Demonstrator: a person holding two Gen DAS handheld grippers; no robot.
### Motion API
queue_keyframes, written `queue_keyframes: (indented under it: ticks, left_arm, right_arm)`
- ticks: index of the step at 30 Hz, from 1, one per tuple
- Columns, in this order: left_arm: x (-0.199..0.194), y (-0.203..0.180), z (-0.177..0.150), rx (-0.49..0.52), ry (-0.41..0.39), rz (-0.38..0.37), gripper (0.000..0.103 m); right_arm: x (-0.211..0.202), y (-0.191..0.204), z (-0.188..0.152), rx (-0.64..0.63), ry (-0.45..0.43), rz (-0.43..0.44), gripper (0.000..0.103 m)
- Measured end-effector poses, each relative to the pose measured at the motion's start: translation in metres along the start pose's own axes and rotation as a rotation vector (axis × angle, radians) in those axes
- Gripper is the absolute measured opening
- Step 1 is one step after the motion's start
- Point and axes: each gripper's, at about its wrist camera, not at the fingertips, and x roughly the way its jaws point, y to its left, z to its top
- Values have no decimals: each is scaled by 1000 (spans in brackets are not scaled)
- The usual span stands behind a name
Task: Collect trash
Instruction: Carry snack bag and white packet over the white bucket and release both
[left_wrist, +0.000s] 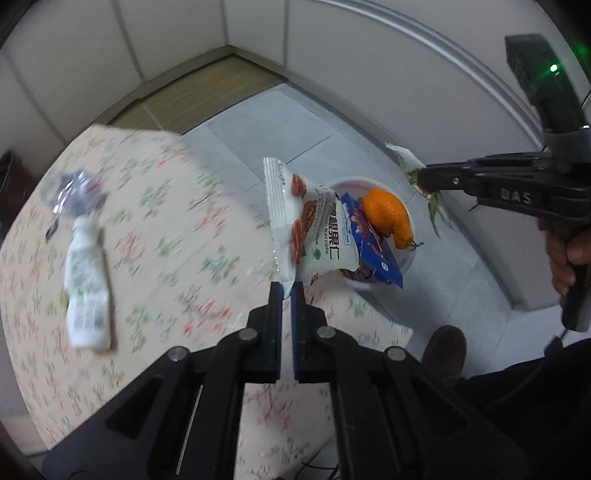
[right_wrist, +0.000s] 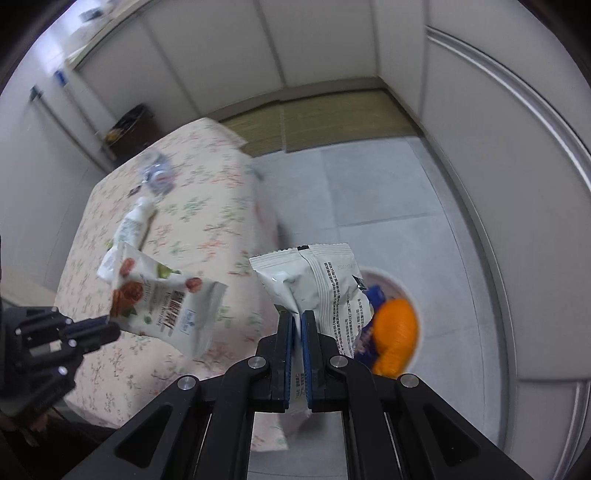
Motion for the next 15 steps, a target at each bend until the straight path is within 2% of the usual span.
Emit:
queue_keyframes:
  ticks: [6, 10, 13, 15]
  left_arm:
    - [69, -41, 40, 142, 136, 86, 5]
    - [107, -48, 55, 167, 206, 122, 5]
    - [121, -55, 61, 208, 229, 170, 5]
    - [123, -56, 67, 234, 218, 211, 5]
  right_arm:
    - [24, -44, -5, 99, 68, 18, 6]
    - [44, -66, -8, 164, 113, 55, 6]
    - [56, -78, -9, 211, 135, 77, 6]
    - [61, -82, -9, 228, 147, 83, 6]
